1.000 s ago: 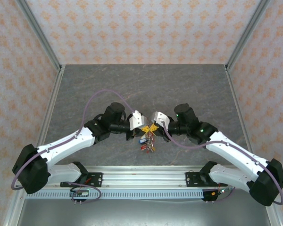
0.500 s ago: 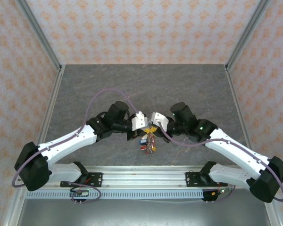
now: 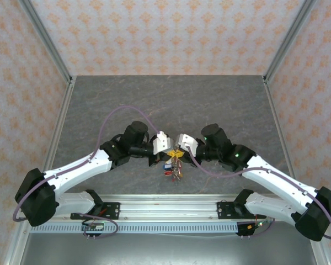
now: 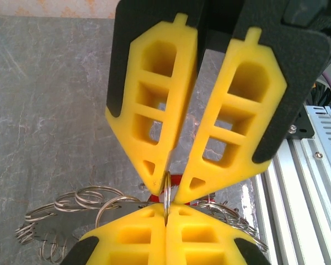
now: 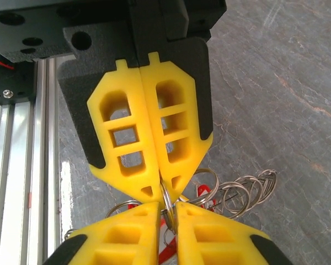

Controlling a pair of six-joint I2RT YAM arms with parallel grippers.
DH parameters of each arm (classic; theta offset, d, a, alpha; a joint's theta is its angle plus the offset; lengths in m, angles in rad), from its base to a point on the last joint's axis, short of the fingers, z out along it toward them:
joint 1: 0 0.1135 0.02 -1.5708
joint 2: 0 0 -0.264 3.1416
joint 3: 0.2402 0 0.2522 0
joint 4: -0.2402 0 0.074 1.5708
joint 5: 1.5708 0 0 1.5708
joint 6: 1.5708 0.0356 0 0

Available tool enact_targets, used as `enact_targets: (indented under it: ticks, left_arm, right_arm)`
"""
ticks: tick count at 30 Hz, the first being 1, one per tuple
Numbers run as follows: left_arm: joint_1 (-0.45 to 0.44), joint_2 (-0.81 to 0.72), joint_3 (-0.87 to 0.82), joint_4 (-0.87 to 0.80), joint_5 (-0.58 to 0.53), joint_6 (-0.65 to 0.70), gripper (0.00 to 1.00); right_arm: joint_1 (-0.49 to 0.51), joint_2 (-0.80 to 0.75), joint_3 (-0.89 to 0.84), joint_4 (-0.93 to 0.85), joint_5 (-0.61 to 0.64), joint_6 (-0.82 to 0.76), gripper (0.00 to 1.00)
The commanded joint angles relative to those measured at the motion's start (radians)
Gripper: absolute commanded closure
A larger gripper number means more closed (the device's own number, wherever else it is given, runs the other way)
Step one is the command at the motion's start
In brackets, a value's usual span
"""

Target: Put the keys on the keyring

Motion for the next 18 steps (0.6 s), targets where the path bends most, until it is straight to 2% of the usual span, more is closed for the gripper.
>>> enact_targets:
  ticks: [1,7,13,18]
  left_arm:
    - [0.012,-0.037,0.006,0.108,0.042,-0.021,1.0]
    - [0.016,-0.048,-0.001,0.114,0.041,-0.027,1.0]
    - [0.018,-0.056,-0.01,0.146,0.041,-0.048,1.0]
    - [0.017,-0.051,-0.01,0.18,0.065,-0.069,1.0]
  right_arm:
    - [-0.003,-0.022,-0.029,0.059,-0.002,0.016,0.83]
    - [-0.021,-0.051,-0.06,0.063,-0.013,0.037,0.82]
    - [-0.028,-0.064,-0.082,0.106,-0.046,0.062,0.88]
    - [-0.028,-0.042,-0.117,0.248,-0.123,0.126,0.9]
